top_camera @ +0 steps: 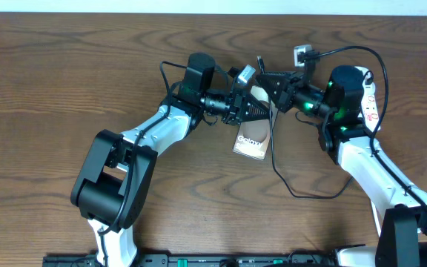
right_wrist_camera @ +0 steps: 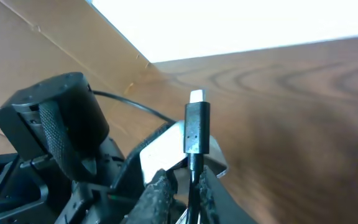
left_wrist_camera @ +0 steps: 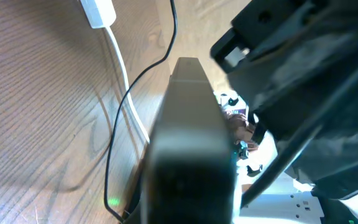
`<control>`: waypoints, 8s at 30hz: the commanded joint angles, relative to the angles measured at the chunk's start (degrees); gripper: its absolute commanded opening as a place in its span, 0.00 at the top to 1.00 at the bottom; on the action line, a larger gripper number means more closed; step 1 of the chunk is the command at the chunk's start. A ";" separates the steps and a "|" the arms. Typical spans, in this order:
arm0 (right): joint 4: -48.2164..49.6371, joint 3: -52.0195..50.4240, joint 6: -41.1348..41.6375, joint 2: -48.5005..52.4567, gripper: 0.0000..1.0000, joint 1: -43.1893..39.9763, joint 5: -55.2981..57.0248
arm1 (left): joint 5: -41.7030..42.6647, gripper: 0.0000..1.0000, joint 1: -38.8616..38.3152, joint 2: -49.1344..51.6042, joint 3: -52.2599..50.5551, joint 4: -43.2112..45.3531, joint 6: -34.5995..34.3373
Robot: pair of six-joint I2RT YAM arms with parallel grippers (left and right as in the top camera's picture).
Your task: Plug charger to phone and switch on socket
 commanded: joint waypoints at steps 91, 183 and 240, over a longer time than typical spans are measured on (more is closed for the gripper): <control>-38.60 0.26 -10.27 -18.91 0.99 11.08 22.97 | -27.74 0.93 7.85 -2.05 1.62 30.05 -37.73; -32.72 0.26 -10.91 -17.44 0.99 11.04 25.57 | -23.04 0.92 5.64 -2.05 1.62 31.76 -31.80; -28.68 0.28 -9.40 -15.74 0.26 7.10 1.60 | -3.02 0.93 5.68 -2.05 1.62 31.15 -19.26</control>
